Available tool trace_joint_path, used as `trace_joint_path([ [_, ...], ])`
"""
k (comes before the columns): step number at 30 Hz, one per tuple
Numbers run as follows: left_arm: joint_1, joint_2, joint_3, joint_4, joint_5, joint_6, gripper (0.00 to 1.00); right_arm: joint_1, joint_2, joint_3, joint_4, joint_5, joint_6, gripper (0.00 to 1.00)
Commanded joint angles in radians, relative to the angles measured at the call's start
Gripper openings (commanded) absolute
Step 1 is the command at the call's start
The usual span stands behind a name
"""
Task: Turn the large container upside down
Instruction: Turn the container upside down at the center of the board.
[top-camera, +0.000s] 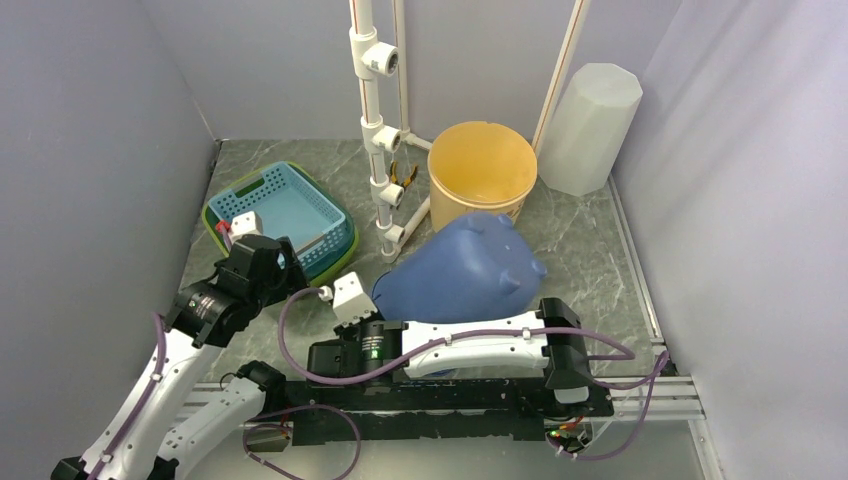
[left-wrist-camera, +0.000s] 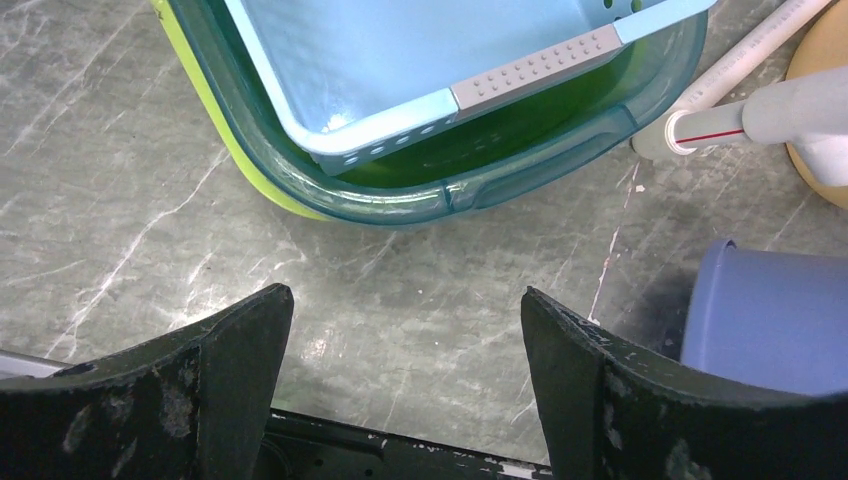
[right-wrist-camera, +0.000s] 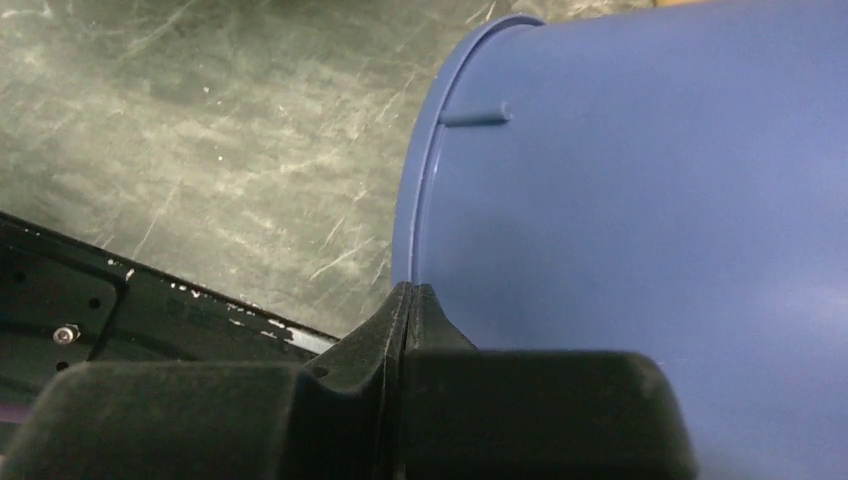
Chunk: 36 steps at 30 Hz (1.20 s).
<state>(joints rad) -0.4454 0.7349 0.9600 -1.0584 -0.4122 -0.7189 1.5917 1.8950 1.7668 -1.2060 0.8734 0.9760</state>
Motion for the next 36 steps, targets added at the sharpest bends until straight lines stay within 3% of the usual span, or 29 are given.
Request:
trace_joint_path([
  [1, 0.005, -0.009, 0.025, 0.002, -0.021, -0.008, 0.89, -0.012, 0.010, -0.008, 0.029, -0.024, -0.010, 0.00],
  [13, 0.005, -0.033, 0.002, 0.004, -0.060, 0.020, 0.89, -0.053, -0.057, -0.165, 0.135, -0.037, 0.008, 0.00],
  [17, 0.005, -0.022, 0.006, 0.038, -0.064, 0.070, 0.90, -0.050, -0.083, -0.150, 0.111, -0.058, 0.008, 0.00],
  [22, 0.005, -0.018, 0.007, 0.095, -0.086, 0.170, 0.90, -0.004, -0.188, -0.115, 0.218, -0.131, -0.145, 0.01],
  [26, 0.005, -0.036, -0.016, 0.158, -0.078, 0.222, 0.91, 0.011, -0.287, -0.112, 0.315, -0.197, -0.211, 0.13],
  [31, 0.005, -0.077, -0.021, 0.153, -0.078, 0.210, 0.91, 0.011, -0.422, -0.153, 0.447, -0.222, -0.306, 0.42],
  [36, 0.005, -0.080, -0.033, 0.168, -0.057, 0.222, 0.91, 0.008, -0.482, -0.138, 0.436, -0.093, -0.354, 0.68],
])
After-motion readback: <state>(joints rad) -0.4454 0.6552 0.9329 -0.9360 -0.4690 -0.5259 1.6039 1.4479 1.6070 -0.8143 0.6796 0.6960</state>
